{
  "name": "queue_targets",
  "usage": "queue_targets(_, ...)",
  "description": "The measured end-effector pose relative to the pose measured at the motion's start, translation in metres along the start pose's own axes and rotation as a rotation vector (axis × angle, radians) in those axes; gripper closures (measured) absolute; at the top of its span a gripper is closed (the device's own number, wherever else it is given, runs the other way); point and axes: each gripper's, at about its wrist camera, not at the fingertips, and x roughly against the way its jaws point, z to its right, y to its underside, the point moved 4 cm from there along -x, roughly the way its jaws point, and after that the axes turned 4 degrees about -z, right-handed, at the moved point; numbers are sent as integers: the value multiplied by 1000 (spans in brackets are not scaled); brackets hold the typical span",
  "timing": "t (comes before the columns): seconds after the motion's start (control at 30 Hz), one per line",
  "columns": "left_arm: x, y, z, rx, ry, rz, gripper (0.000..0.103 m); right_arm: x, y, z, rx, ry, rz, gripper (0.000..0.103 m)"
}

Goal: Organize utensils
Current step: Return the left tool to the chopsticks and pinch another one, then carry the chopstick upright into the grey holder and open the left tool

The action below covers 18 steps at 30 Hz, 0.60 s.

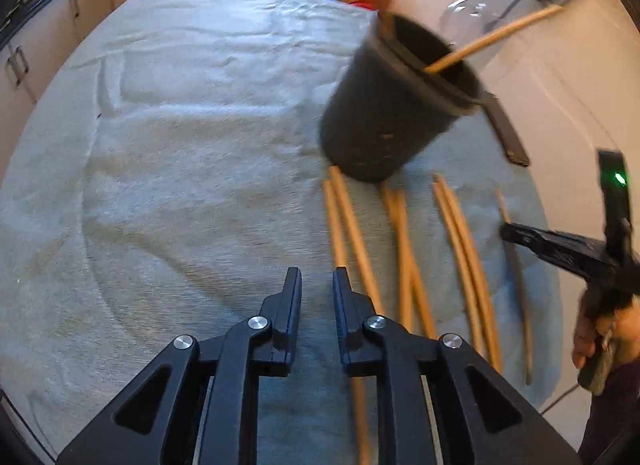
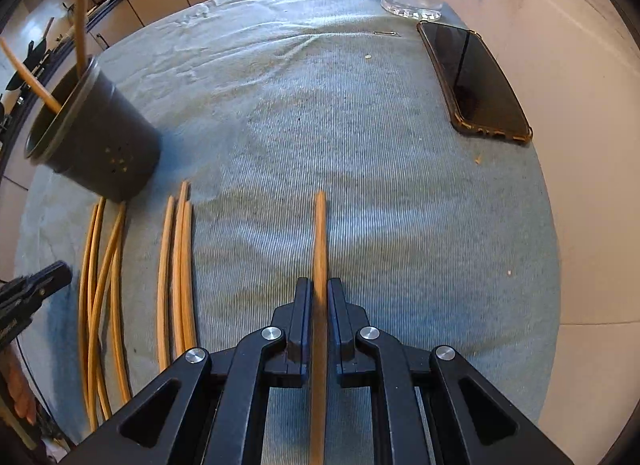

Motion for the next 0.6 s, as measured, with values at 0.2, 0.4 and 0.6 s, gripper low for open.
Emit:
queue_targets(0.2,-12,9,12,-76,-36,-27,83,1,1,5,-24,-32,13,94)
queue_targets(0.4,-16,11,13,-93,-93,-28,88,1,2,9,-15,-39,22,94)
queue_targets(0.6,-27,-12,16,-73,-104,-55,88,0,-4,7,-2,-18,-7,94)
